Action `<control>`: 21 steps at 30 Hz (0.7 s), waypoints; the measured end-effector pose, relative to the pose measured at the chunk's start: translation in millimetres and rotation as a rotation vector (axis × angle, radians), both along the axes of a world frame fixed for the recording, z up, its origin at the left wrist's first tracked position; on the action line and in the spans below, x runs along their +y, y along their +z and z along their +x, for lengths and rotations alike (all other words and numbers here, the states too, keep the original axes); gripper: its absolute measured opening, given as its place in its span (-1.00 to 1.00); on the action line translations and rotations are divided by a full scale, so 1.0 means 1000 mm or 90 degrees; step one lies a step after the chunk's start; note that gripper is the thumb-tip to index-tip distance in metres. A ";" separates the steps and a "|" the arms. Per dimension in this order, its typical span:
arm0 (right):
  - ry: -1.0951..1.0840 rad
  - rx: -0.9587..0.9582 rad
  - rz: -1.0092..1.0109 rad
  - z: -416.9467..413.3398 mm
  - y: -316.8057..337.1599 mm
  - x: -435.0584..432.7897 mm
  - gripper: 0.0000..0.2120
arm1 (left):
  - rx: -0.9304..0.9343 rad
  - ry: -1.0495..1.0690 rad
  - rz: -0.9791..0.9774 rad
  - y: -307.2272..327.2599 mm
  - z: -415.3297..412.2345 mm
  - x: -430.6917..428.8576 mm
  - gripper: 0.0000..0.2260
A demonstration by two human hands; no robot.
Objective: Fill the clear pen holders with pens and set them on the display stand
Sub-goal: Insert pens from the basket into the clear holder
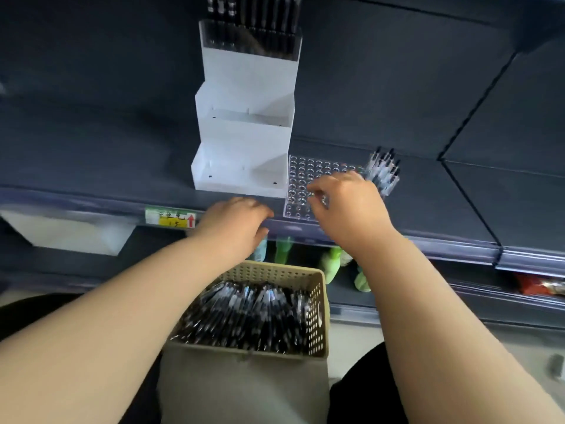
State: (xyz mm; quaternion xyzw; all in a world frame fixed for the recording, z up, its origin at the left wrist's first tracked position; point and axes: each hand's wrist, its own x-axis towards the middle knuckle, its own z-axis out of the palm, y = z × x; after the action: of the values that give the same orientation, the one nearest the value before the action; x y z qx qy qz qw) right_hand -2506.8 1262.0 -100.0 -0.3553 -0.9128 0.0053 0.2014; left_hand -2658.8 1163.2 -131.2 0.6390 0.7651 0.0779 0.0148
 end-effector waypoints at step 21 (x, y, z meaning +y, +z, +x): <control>-0.226 -0.198 -0.527 -0.040 -0.171 -0.082 -0.72 | -0.252 0.288 -0.306 -0.156 0.013 -0.033 -0.68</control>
State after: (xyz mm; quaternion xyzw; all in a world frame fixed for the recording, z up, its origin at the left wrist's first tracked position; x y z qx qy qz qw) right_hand -2546.4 1179.8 -270.7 -0.5525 -0.7786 0.2808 -0.0981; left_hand -2646.2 1130.0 -287.2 0.4047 0.8657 0.0197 0.2938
